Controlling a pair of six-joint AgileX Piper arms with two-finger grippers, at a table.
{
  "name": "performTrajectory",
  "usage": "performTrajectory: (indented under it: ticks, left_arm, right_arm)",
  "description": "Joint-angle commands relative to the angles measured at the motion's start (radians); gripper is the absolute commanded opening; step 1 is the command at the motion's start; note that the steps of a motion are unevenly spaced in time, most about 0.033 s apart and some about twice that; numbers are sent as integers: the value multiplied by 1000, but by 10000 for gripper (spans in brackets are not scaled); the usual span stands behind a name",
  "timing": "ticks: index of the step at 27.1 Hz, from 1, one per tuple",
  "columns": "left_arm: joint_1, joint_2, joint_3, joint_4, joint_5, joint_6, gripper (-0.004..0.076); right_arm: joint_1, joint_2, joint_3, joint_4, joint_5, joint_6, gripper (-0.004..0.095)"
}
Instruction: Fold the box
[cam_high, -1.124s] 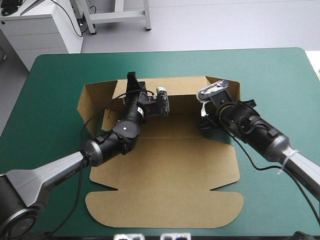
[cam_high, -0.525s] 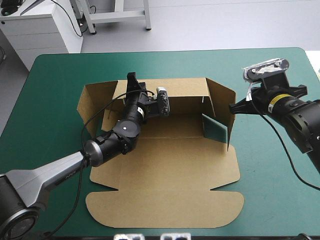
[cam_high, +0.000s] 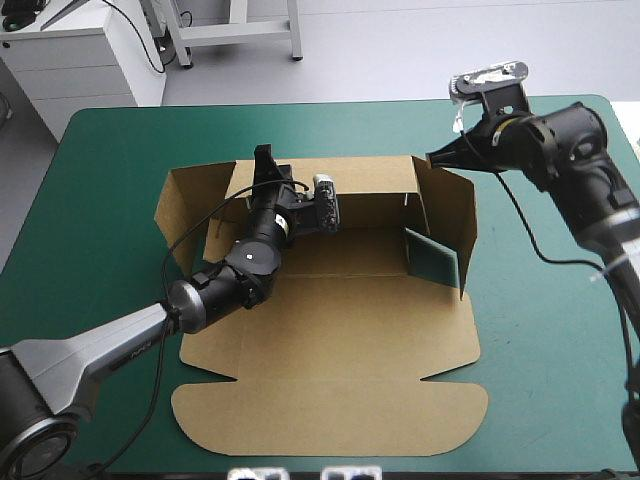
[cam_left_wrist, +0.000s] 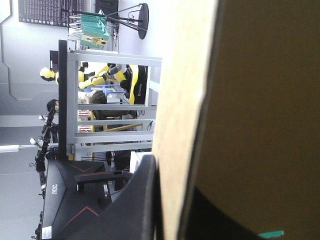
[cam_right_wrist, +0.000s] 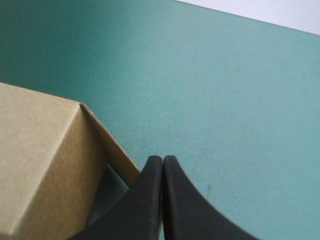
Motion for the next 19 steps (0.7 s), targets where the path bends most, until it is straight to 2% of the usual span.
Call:
performTrajectory:
  ticks: [1,3,7,14,16,19]
  left_arm:
    - [-5,-41,-32,19,19,-20,-8]
    - [-5,-41,-32,19,19,-23,-8]
    - [-5,-41,-32,17,19,-32,-8]
    - [-5,-41,-32,13,13,-36,-8]
    - [-5,-41,-32,13,13,-36,-8]
    - [-5,-39,-32,25,10,-36,-8]
  right_arm:
    - [-93,74,-157,166,18,-105,-18]
    - [-142,129,-228,251,75,-135,-18]
    - [-194,235,-331,313,154,-133,-18]
    - [-195,338,-323,373,176,-142,-18]
    - [-195,355,-321,451,214,-208,-18]
    - [-195,355,-313,464,270,-227,-20]
